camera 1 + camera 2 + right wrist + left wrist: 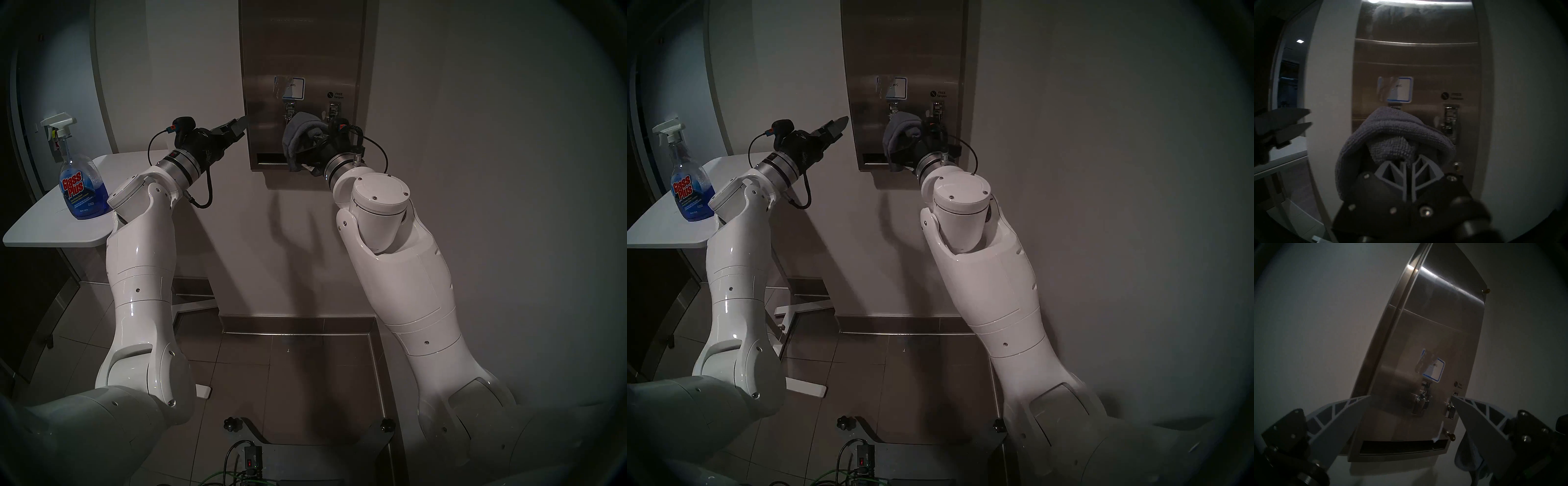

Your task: Pick up the cloth and wipe the surface

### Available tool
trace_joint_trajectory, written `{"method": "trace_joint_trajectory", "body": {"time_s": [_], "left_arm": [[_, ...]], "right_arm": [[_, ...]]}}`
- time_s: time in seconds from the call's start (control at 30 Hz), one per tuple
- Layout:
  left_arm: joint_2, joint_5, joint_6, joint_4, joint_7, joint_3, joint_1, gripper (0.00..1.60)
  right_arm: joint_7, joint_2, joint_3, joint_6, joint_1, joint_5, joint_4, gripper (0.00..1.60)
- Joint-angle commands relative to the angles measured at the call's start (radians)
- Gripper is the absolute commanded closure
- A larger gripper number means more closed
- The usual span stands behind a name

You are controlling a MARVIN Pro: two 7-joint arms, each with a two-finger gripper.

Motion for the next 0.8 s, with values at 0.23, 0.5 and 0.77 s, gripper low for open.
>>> {"method": "trace_joint_trajectory", "body": {"time_s": [0.23,0.5,0.77], "left_arm": [[-0.02,-0.02,-0.038,-0.076,0.042,-0.074,0.009,0.0],[-0.024,-0.021,-0.041,-0.073,0.055,-0.086,0.002,0.0],[-0.025,-0.017,-0.046,-0.063,0.055,-0.088,0.001,0.0]], "right_arm": [[-0.168,-0.071,0.038,-0.079,0.161,-0.102,0.145,1.6],[-0.216,-0.112,0.014,-0.115,0.181,-0.118,0.217,1.6],[-0.243,-0.143,-0.011,-0.157,0.217,-0.126,0.272,1.6]]}}
